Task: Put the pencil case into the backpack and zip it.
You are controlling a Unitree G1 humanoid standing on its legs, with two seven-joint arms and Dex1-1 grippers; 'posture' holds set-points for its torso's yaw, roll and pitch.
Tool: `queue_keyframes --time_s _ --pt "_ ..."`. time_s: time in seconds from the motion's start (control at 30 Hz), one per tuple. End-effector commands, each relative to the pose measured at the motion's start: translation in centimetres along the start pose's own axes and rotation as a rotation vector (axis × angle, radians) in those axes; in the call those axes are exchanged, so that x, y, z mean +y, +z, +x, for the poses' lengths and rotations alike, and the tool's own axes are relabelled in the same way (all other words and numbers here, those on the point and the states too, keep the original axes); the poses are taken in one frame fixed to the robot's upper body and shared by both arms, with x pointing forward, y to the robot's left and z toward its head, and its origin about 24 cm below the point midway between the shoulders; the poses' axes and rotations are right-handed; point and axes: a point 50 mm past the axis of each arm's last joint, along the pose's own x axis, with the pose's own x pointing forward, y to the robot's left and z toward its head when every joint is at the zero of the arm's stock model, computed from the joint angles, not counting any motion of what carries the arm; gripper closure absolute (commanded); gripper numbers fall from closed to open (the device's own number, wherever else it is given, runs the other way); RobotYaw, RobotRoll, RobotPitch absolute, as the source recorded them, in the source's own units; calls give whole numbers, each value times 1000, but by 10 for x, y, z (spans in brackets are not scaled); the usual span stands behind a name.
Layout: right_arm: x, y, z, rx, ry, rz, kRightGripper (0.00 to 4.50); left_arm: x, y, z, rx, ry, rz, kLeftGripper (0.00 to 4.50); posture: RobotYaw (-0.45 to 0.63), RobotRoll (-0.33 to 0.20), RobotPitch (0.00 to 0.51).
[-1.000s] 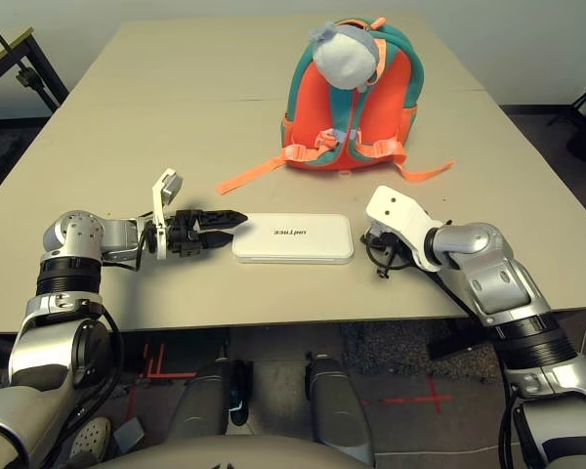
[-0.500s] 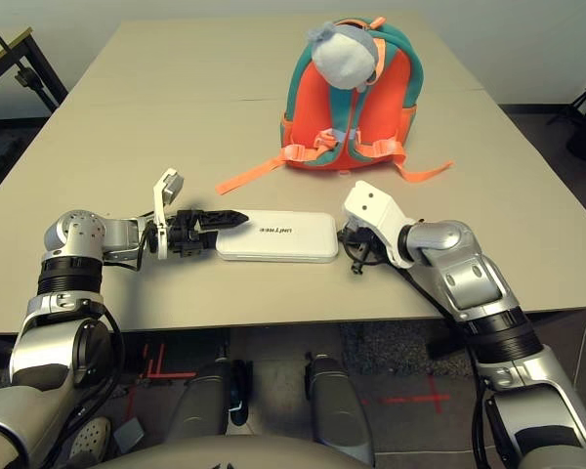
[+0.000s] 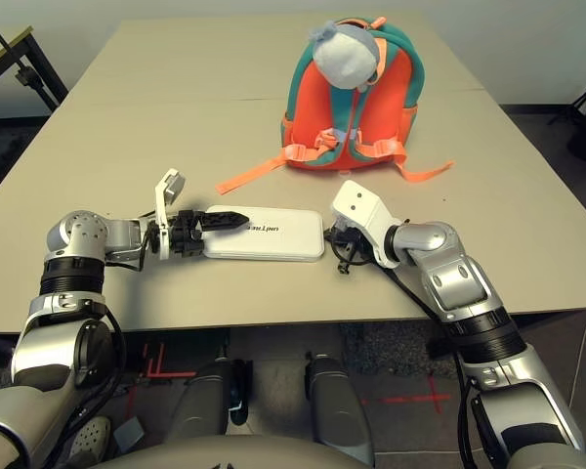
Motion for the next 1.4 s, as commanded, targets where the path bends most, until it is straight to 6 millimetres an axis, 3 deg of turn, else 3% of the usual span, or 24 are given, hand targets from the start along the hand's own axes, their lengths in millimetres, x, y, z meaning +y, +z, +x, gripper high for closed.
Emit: queue_keyframes --time_s 0.03,0.1,0.37,0.4,0.5,0.67,0.77,0.83,1.2,1.4 --pt "2 6 5 -21 19 -39 4500 1 2 2 -9 32 19 2778 -80 0 116" --pt "2 5 6 -20 17 -40 4500 -2 6 0 -35 7 32 3170 -80 0 116" --pt "-3 1 7 -12 -21 -49 4500 -21 28 -9 -171 -50 130 3206 -80 0 114" --pt "-4 0 6 -11 -35 -48 4328 -27 33 -12 -213 -69 156 3207 -80 0 113" --pt "-10 -3 5 -1 -73 -40 3561 -39 46 -20 -340 -99 228 3208 -75 0 113" --pt "-25 -4 3 -30 -203 20 1598 -60 75 -42 -588 -133 290 3208 -70 0 114" --pt "-34 5 1 -110 -273 119 500 -65 84 -53 -674 -112 315 3208 -68 0 117" --pt "-39 13 -2 -170 -310 201 0 -66 88 -60 -719 -96 320 3208 -69 0 118" --pt "-59 28 -28 -352 -467 472 0 -58 93 -76 -830 -21 322 3208 -78 0 121" --pt "-67 46 -27 -465 -496 526 0 -56 92 -71 -834 -5 322 3208 -85 0 118"
